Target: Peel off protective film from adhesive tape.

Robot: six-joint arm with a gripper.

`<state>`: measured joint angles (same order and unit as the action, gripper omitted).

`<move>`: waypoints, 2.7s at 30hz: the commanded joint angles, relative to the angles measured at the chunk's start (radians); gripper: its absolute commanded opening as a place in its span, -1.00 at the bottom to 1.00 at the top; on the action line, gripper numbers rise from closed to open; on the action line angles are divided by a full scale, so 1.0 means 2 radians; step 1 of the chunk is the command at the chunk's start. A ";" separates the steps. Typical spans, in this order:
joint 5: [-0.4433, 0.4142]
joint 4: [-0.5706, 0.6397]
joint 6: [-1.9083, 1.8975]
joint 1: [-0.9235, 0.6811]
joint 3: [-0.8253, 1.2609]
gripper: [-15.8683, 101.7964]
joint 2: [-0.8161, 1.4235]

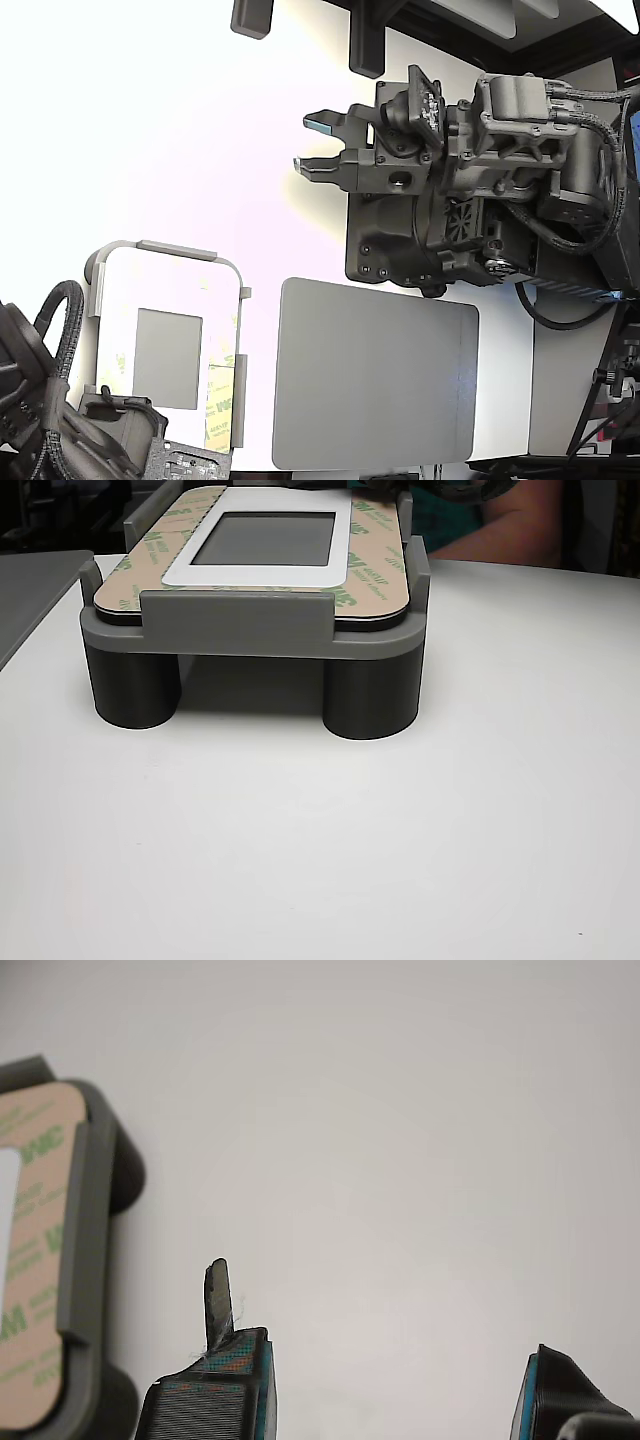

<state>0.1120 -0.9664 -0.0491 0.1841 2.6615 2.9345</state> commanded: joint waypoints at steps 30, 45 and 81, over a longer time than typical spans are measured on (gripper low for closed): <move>-0.030 -0.010 0.291 -0.139 -0.180 -0.21 -0.178; -0.143 0.048 0.561 -0.295 -0.189 -0.90 -0.272; -0.163 0.130 0.840 -0.380 -0.262 -0.90 -0.466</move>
<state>-0.2056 -0.7210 1.6260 -0.5768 2.1675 1.9911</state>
